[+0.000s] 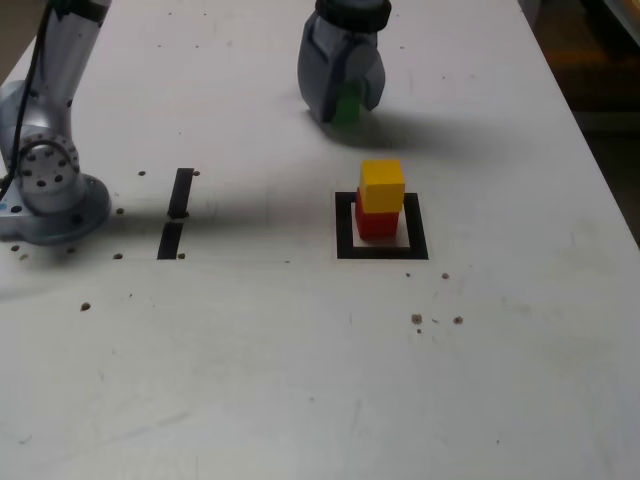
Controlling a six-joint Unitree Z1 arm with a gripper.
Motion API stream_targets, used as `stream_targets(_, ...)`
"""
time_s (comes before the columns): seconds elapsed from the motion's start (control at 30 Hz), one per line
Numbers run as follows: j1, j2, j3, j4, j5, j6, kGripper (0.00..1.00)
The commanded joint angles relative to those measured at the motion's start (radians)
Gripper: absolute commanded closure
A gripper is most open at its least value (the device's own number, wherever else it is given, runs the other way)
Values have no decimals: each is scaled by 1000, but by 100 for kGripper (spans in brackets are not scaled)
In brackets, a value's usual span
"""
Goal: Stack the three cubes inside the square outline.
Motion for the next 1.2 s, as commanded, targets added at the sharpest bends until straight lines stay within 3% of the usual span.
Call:
stream_targets(0.0,2,-17,-5,1,-10,11,75)
stream_targets(0.2,-11,-61,-75,83,-12,42,77)
stream_targets(0.43,-107,-178,-304,375,11,36,77)
stream_targets(0.53,-190,-210,-375,439,2,1,77)
stream_targets(0.9,-541,-182,-377,448,-40,-246,78)
stream_targets(1.17,-586,-149,-323,437,-38,-283,78)
